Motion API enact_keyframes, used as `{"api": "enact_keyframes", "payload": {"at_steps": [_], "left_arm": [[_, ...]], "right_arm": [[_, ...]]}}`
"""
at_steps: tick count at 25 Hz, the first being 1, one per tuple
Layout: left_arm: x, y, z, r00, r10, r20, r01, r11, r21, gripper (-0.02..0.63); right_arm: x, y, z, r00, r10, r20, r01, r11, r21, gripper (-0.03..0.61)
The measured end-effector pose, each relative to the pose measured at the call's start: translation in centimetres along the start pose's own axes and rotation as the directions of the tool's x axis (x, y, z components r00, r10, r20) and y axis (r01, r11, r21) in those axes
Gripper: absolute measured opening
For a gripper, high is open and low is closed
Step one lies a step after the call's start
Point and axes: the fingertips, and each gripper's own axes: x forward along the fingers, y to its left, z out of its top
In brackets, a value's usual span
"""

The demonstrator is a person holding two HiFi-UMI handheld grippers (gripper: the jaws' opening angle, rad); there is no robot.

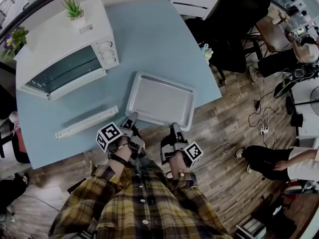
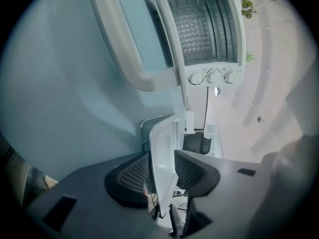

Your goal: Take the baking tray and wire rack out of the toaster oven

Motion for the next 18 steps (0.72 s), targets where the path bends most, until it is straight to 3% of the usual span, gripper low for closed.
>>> {"api": "enact_keyframes", "payload": {"at_steps": [3,7,10,13,15,16,18], "left_arm": [[-0.5,0.1,0.3,1.000,-0.001,0.014,0.001,1.000,0.006,0.163],[-1.5,0.2,0.1,1.000,-0.009,0.024,0.008,1.000,0.012,0.166],[-3.1,-0.5,0.4,0.998,-0.039,0.039,0.038,0.999,0.031,0.169],[-5.6,-2.3,1.3,0.994,-0.087,0.071,0.081,0.993,0.085,0.164],[-7.5,-4.0,2.6,0.987,-0.123,0.100,0.106,0.982,0.155,0.158],[-8.6,-4.9,3.4,0.983,-0.143,0.118,0.117,0.972,0.203,0.152],[-10.9,-7.2,5.4,0.966,-0.198,0.163,0.140,0.940,0.310,0.138]], "right_arm": [[-0.6,0.4,0.2,1.000,0.009,0.005,-0.009,1.000,-0.001,0.167],[-2.2,-0.4,-0.2,1.000,-0.022,-0.013,0.022,1.000,-0.007,0.175],[-3.2,0.8,-1.9,0.994,-0.004,-0.105,-0.006,0.995,-0.096,0.193],[-3.2,4.4,-4.3,0.970,0.057,-0.236,-0.106,0.974,-0.202,0.193],[-2.8,7.4,-5.9,0.946,0.086,-0.313,-0.193,0.924,-0.331,0.193],[-2.4,9.1,-7.0,0.932,0.094,-0.351,-0.245,0.875,-0.417,0.193],[-1.5,12.4,-9.6,0.902,0.092,-0.422,-0.346,0.738,-0.579,0.193]]}}
